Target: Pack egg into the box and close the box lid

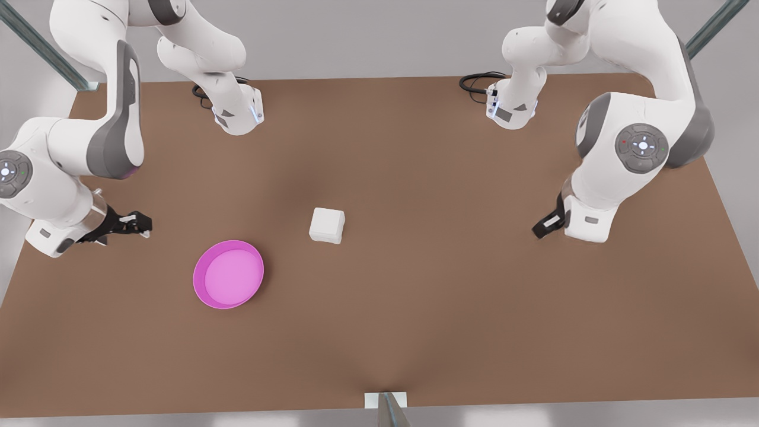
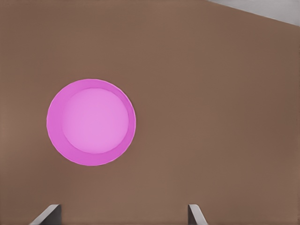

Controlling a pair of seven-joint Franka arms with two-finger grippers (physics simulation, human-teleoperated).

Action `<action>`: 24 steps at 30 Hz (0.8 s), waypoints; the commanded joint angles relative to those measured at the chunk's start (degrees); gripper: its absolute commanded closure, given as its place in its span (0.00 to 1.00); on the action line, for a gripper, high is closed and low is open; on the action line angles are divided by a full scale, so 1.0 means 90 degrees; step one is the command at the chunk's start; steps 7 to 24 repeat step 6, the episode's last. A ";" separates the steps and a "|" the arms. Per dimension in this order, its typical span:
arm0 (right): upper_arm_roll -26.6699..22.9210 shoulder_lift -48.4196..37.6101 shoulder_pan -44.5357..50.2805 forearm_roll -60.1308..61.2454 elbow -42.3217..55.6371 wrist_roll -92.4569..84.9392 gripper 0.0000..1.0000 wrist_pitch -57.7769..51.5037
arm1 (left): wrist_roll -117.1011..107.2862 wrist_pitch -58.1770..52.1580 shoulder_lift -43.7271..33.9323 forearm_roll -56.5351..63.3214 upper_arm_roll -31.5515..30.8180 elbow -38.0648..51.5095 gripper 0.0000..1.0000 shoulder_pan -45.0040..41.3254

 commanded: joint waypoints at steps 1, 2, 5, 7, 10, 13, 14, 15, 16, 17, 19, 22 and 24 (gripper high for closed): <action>-0.0001 -0.0006 0.0013 0.0002 0.0003 -0.0026 0.00 0.0000 | 0.5056 -0.1022 -0.0098 -0.0325 0.0125 0.0016 0.00 -0.0076; -0.0001 0.0032 -0.0007 0.0011 0.0013 -0.0026 0.00 0.0000 | 0.5056 -0.1002 -0.0117 -0.0415 0.0291 0.0015 0.00 -0.0105; -0.0001 0.0120 0.0003 0.0011 0.0081 -0.0026 0.00 0.0000 | 0.5056 -0.0982 -0.0117 -0.0405 0.0350 0.0025 0.00 -0.0203; -0.0001 0.0130 0.0003 0.0011 0.0091 -0.0026 0.00 0.0000 | 0.5056 -0.0982 -0.0108 -0.0405 0.0350 0.0015 0.00 -0.0203; -0.0001 0.0130 0.0003 0.0011 0.0091 -0.0026 0.00 0.0000 | 0.5056 -0.0982 -0.0108 -0.0405 0.0350 0.0015 0.00 -0.0203; -0.0001 0.0130 0.0003 0.0011 0.0091 -0.0026 0.00 0.0000 | 0.5056 -0.0982 -0.0108 -0.0405 0.0350 0.0015 0.00 -0.0203; -0.0001 0.0130 0.0003 0.0011 0.0091 -0.0026 0.00 0.0000 | 0.5056 -0.0982 -0.0108 -0.0405 0.0350 0.0015 0.00 -0.0203; -0.0001 0.0130 0.0003 0.0011 0.0091 -0.0026 0.00 0.0000 | 0.5056 -0.0982 -0.0108 -0.0405 0.0350 0.0015 0.00 -0.0203; -0.0001 0.0130 0.0003 0.0011 0.0091 -0.0026 0.00 0.0000 | 0.5056 -0.0982 -0.0108 -0.0405 0.0350 0.0015 0.00 -0.0203; -0.0001 0.0130 0.0003 0.0011 0.0091 -0.0026 0.00 0.0000 | 0.5056 -0.0982 -0.0108 -0.0405 0.0350 0.0015 0.00 -0.0203; -0.0001 0.0130 0.0003 0.0011 0.0091 -0.0026 0.00 0.0000 | 0.5056 -0.0982 -0.0108 -0.0405 0.0350 0.0015 0.00 -0.0203; -0.0001 0.0130 0.0003 0.0011 0.0091 -0.0026 0.00 0.0000 | 0.5056 -0.0982 -0.0108 -0.0405 0.0350 0.0015 0.00 -0.0203; -0.0001 0.0130 0.0003 0.0011 0.0091 -0.0026 0.00 0.0000 | 0.5056 -0.0982 -0.0108 -0.0405 0.0350 0.0015 0.00 -0.0203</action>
